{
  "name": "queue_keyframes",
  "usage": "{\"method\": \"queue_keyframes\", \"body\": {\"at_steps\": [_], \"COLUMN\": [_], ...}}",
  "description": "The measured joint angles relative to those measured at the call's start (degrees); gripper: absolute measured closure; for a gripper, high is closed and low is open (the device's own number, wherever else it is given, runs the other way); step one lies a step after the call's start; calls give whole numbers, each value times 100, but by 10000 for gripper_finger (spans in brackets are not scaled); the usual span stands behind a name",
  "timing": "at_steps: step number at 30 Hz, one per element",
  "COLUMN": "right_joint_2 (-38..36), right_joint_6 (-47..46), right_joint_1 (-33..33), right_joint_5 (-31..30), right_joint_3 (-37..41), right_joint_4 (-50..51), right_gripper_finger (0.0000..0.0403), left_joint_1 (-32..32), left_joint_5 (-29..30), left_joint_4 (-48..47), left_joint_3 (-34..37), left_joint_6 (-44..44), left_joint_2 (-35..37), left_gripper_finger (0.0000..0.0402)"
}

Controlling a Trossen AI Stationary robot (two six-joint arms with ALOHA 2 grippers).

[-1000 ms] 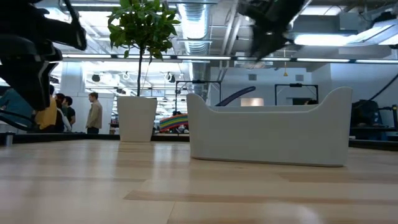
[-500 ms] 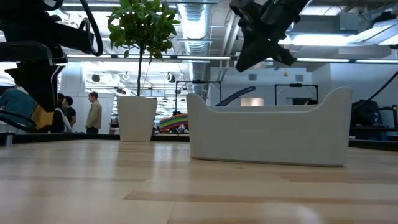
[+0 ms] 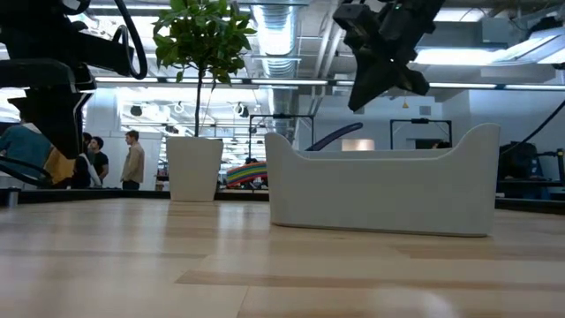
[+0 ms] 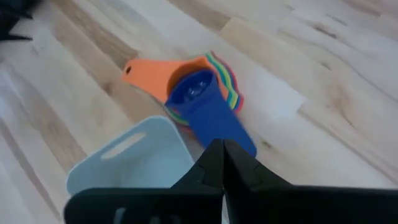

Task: Nest measuring cups in basket
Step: Stack the dark blue measuring cup on top of the orange measuring cup

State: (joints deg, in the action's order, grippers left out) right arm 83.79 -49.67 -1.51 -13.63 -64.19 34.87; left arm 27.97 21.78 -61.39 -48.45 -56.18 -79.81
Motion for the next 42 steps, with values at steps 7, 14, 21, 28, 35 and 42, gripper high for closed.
{"method": "queue_keyframes", "body": {"at_steps": [7,14,21,28,35,42], "right_joint_2": [373,551,455,455,455,455], "right_joint_6": [-45,-49,-3,-86,-54,-133], "right_joint_1": [8,-35,-71,-66,-60,-62], "right_joint_5": [136,197,149,-42,-269,-587], "right_joint_3": [-20,-5,-4,-2,-2,-2], "right_joint_4": [-167,-163,-195,-378,-183,-68], "right_gripper_finger": [386,388,380,393,379,395], "left_joint_1": [0,0,0,0,0,-4], "left_joint_5": [2,-29,-28,-26,-24,-15], "left_joint_4": [19,90,113,114,114,115], "left_joint_3": [0,0,0,0,0,0], "left_joint_6": [0,-2,146,146,150,194], "left_joint_2": [0,0,0,0,0,0], "left_gripper_finger": [278,278,278,278,278,278]}}
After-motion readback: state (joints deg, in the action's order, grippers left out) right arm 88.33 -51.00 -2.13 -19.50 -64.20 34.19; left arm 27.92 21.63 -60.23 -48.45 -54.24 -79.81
